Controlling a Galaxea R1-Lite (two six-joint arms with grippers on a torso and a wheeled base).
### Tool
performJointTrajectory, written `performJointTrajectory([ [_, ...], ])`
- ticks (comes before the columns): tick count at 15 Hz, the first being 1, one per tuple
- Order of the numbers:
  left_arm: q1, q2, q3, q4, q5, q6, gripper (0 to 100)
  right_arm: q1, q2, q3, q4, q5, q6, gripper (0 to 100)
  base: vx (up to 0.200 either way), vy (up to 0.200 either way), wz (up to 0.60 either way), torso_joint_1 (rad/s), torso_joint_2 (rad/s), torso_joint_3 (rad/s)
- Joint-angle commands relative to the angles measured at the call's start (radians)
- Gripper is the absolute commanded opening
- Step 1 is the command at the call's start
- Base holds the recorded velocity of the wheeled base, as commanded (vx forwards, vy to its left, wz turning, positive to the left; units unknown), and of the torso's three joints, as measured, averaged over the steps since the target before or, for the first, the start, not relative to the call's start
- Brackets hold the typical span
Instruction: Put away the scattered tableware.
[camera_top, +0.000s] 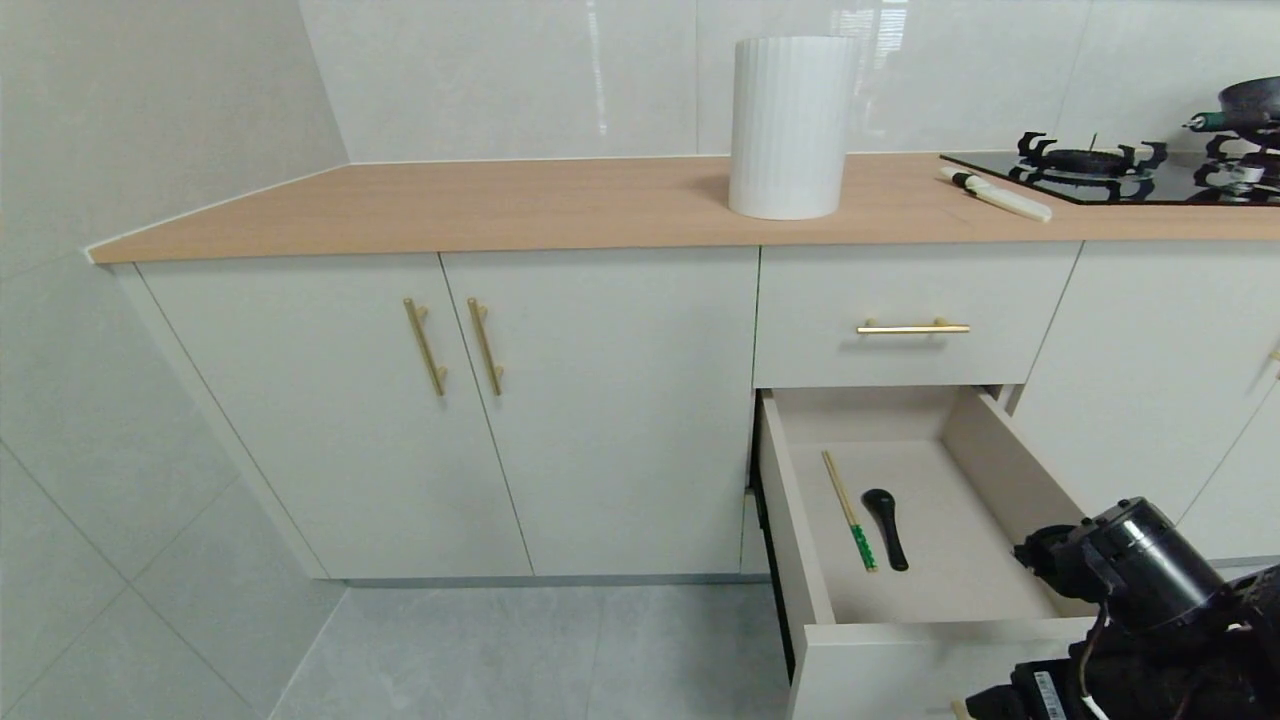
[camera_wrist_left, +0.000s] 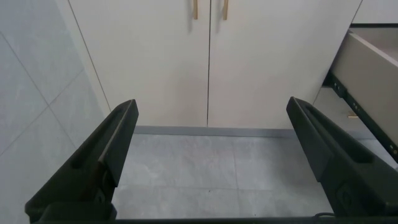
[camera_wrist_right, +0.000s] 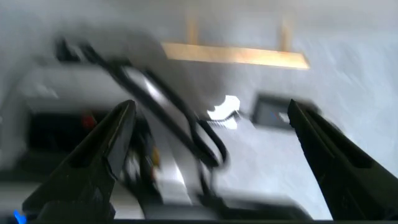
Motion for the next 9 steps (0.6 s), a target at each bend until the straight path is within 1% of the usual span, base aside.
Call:
performJointTrajectory([
  [1, 0.000, 0.000, 0.000, 0.000, 0.000, 0.000, 100, -0.002, 0.075, 0.047, -0.071, -0.001, 0.003, 100, 0.000, 0.000, 0.00, 0.000, 0.00, 0.000],
  [5, 0.000, 0.000, 0.000, 0.000, 0.000, 0.000, 100, -0.006, 0.105, 0.061, -0.148, -0.006, 0.003, 100, 0.000, 0.000, 0.00, 0.000, 0.00, 0.000],
  [8, 0.000, 0.000, 0.000, 0.000, 0.000, 0.000, 100, -0.034, 0.141, 0.093, -0.255, -0.008, 0.000, 100, 0.000, 0.000, 0.00, 0.000, 0.00, 0.000],
  [9, 0.000, 0.000, 0.000, 0.000, 0.000, 0.000, 100, -0.040, 0.169, 0.108, -0.313, -0.008, 0.000, 100, 0.000, 0.000, 0.00, 0.000, 0.00, 0.000],
])
